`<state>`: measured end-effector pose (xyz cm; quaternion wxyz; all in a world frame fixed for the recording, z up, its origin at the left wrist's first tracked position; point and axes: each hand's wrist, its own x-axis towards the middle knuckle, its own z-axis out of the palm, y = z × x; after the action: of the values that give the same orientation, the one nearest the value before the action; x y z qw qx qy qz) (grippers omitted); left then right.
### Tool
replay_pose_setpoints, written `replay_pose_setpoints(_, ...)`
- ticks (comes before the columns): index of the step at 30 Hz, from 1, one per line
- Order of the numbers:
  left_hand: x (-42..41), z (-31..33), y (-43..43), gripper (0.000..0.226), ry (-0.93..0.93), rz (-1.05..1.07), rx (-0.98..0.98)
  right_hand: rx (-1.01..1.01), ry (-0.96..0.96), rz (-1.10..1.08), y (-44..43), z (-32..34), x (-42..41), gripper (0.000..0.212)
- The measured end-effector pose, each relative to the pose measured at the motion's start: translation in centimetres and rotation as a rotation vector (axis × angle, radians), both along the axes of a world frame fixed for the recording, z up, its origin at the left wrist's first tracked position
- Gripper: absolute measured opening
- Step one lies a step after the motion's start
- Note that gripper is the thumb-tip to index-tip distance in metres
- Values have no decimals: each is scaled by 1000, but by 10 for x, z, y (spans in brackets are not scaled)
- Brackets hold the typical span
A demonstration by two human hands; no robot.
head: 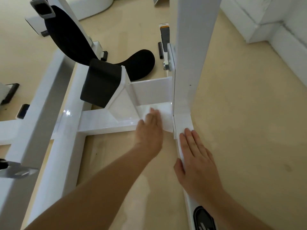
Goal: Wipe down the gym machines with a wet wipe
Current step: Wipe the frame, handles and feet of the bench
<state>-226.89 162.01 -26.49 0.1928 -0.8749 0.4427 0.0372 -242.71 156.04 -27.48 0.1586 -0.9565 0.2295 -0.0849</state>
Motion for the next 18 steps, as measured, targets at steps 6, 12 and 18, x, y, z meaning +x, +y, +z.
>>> replay_pose_setpoints(6,12,5,7,85,100,108,-27,-9,-57,7,-2,-4,-2,67)
replay_pose_setpoints(12,2,4,-1,91,148,108,-57,45,-10,38,-5,-5,0,69)
replay_pose_setpoints(18,16,13,20,86,73,85,-45,-185,596,463,-53,75,5,70)
